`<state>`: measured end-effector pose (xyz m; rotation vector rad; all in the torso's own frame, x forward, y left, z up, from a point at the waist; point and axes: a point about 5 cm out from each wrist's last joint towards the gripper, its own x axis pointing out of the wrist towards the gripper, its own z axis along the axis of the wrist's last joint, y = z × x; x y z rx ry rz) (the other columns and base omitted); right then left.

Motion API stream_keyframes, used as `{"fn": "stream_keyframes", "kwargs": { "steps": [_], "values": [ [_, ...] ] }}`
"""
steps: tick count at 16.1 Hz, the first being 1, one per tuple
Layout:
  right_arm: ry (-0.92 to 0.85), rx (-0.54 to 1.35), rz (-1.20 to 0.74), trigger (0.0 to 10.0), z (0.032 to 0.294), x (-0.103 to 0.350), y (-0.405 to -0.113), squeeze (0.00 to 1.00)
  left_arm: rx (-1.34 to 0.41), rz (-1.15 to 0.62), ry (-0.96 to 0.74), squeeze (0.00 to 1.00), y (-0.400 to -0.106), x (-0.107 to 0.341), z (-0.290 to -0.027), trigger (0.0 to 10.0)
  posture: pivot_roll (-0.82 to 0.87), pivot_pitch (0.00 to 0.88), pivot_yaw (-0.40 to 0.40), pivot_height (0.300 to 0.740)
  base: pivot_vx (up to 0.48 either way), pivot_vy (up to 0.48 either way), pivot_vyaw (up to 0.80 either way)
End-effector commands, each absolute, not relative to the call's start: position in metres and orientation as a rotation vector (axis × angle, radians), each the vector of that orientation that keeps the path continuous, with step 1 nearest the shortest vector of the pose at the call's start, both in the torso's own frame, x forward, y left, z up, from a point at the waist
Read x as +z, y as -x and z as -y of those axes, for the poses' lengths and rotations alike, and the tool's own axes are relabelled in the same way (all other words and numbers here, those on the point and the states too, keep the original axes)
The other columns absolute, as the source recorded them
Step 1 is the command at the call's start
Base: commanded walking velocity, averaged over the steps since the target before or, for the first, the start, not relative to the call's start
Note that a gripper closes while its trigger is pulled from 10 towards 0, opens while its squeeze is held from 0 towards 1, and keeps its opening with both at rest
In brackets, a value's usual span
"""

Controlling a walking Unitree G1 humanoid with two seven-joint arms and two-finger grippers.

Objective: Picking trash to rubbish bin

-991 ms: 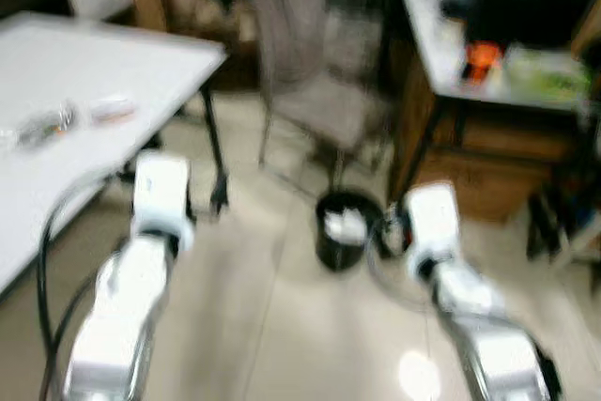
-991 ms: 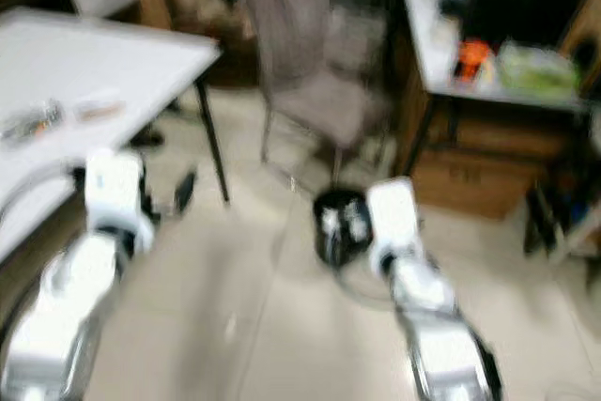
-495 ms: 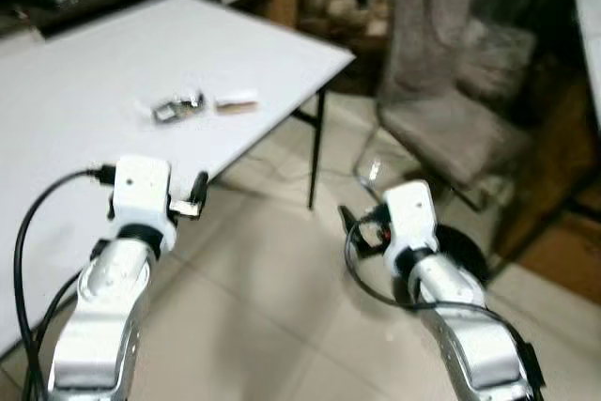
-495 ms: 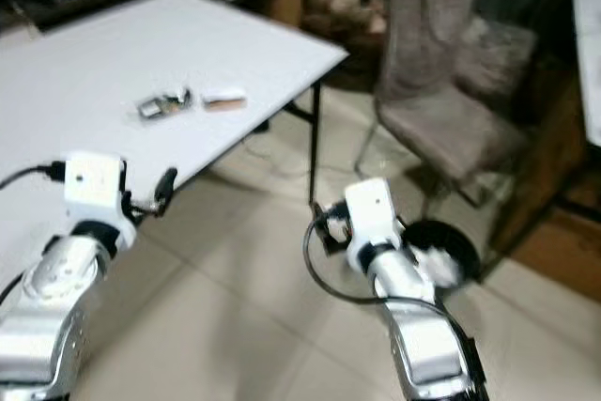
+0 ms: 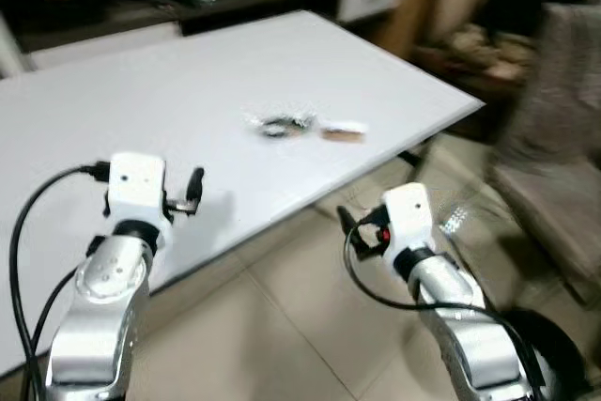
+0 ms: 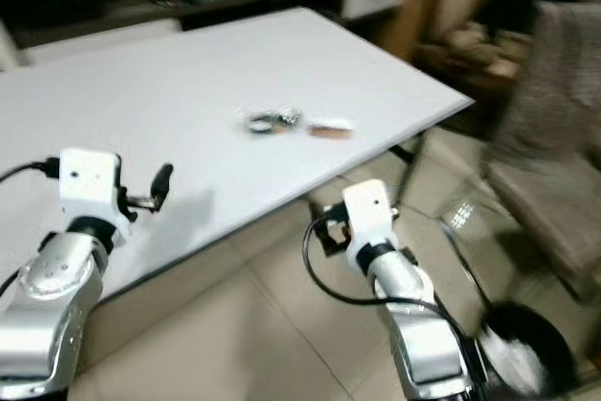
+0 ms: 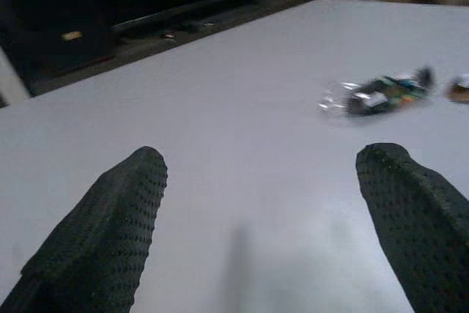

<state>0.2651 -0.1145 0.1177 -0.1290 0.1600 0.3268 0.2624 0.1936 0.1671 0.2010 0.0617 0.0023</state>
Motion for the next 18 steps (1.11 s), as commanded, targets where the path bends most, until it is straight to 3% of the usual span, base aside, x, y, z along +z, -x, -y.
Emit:
{"fn": "stream_keyframes", "kwargs": {
  "steps": [1,7,12,18],
  "values": [
    [0.123,0.266,-0.154,10.0,0.128,0.119,-0.268,0.0,-0.03,-0.056,-0.196,0.0,-0.265,0.167,-0.186,10.0,0.0,0.0,-0.027,0.74,0.33,0.0,0.0],
    [0.14,0.142,-0.099,10.0,0.15,0.127,-0.275,0.0,-0.16,-0.089,-0.196,0.0,-0.274,0.147,-0.17,10.0,-0.04,0.0,0.017,0.74,0.331,0.0,0.0],
    [0.148,0.079,-0.083,10.0,0.164,0.13,-0.271,0.0,-0.255,-0.076,-0.181,0.0,-0.292,0.142,-0.152,10.0,-0.09,0.0,0.057,0.74,0.332,0.0,-0.74],
    [0.21,0.263,-0.183,10.0,0.144,0.113,-0.26,0.0,-0.209,-0.091,-0.157,0.0,-0.299,0.13,-0.162,10.0,-0.05,0.0,0.003,0.74,0.33,0.0,-0.1]
  ]
}}
